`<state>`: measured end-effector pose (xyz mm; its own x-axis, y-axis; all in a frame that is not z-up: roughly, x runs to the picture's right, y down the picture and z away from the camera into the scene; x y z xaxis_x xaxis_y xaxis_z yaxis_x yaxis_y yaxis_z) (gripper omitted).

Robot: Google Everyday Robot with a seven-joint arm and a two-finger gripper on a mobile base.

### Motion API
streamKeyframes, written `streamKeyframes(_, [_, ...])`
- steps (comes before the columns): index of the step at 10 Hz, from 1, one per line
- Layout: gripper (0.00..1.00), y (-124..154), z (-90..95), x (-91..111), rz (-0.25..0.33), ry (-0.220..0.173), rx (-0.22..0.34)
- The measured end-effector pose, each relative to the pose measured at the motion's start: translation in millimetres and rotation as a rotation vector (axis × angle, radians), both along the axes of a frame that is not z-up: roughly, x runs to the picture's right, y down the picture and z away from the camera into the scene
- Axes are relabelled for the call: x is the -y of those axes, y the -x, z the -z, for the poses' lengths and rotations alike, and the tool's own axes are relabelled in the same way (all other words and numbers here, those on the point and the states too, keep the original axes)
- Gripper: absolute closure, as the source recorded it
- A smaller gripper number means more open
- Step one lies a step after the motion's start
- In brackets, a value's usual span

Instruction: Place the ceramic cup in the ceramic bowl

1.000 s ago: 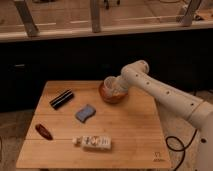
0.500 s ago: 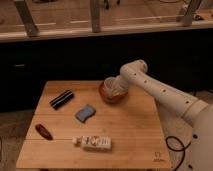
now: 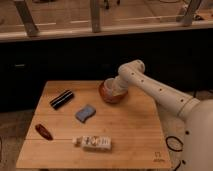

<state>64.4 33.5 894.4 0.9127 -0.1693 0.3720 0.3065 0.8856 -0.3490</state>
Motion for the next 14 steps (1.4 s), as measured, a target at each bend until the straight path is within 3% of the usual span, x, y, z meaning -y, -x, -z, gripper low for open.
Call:
streamKeyframes(2, [0.91,-1,-2.4,0,-0.002,0.016,-0.007])
streamKeyframes(9, [0.24,0,2.4,1,-0.006,0.029,-0.002])
streamKeyframes(14, [0.2,-2,10.6,4,-0.01,0.019,0.008])
